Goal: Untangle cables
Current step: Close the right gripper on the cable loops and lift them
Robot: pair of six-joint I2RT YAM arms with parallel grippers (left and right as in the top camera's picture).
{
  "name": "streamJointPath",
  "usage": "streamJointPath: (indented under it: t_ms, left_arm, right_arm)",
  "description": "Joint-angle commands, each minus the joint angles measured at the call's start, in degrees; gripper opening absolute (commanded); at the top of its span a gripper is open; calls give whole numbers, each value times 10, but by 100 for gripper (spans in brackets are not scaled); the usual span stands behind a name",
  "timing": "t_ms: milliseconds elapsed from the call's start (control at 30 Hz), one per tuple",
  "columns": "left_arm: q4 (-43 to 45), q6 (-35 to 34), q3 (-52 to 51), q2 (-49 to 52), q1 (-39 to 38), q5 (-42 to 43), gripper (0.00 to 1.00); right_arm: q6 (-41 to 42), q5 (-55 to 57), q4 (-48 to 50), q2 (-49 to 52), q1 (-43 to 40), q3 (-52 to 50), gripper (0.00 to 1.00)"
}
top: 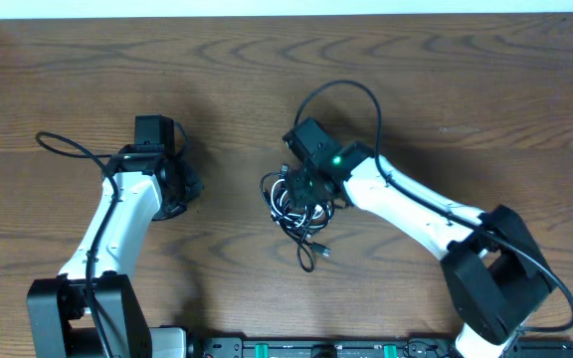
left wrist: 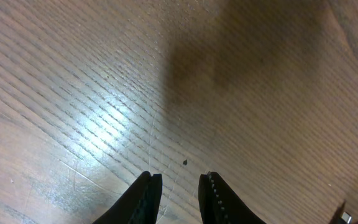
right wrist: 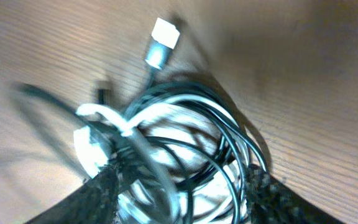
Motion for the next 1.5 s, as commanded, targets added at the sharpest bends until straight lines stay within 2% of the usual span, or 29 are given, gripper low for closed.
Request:
streamJointPath:
  t_ms: [0,100,167,367,467,600,700,867,1067,1133,1167,1233,1300,1367,1467]
  left_arm:
    - [-1,-1,-1,2,2,-3,27]
    - [-1,-1,-1,2,2,-3,27]
    - [0,-1,-1,2,2,-3,27]
    - [0,-1,-1,2,2,-3,27]
    - [0,-1,-1,2,2,-3,27]
    - [-1,-1,-1,2,2,-3,27]
    - [0,-1,-1,2,2,-3,26]
    - [0,-1,-1,2,2,-3,27]
    - [0,-1,-1,2,2,-3,27]
    - [0,-1,-1,2,2,-3,27]
    - [0,-1,-1,2,2,-3,27]
    - [0,-1,-1,2,2,-3,27]
    - [0,-1,-1,2,2,-3,27]
    - [0,-1,-1,2,2,-3,27]
    - [0,-1,-1,2,2,-3,27]
  right_arm:
    - [-31,-13,-24,-39,4,48,65]
    - [-37,-14,-40,-40,18,54,65]
    - [-71,-14,-50,-38,35,51,64]
    - [-181,17,-47,-37,90,26,52]
    - [-186,61,-48,-34,99,9,52]
    - [-209,64,-37,-32,99,-17,51]
    - [-209,64,-6,-32,99,-45,57]
    - [-208,64,63,-32,99,-99,58]
    - [-208,64,100,-32,100,-143,65]
    - [-207,57,100,-32,100,-148,61]
    - [-207,45,100,-32,100,-148,51]
    - [-207,15,100,-32,100,-148,45]
    - [-208,17,100,-32,100,-148,32]
    - [-208,33,99,-32,99,-150,30]
    - [-229,35,98,-31,99,-150,35]
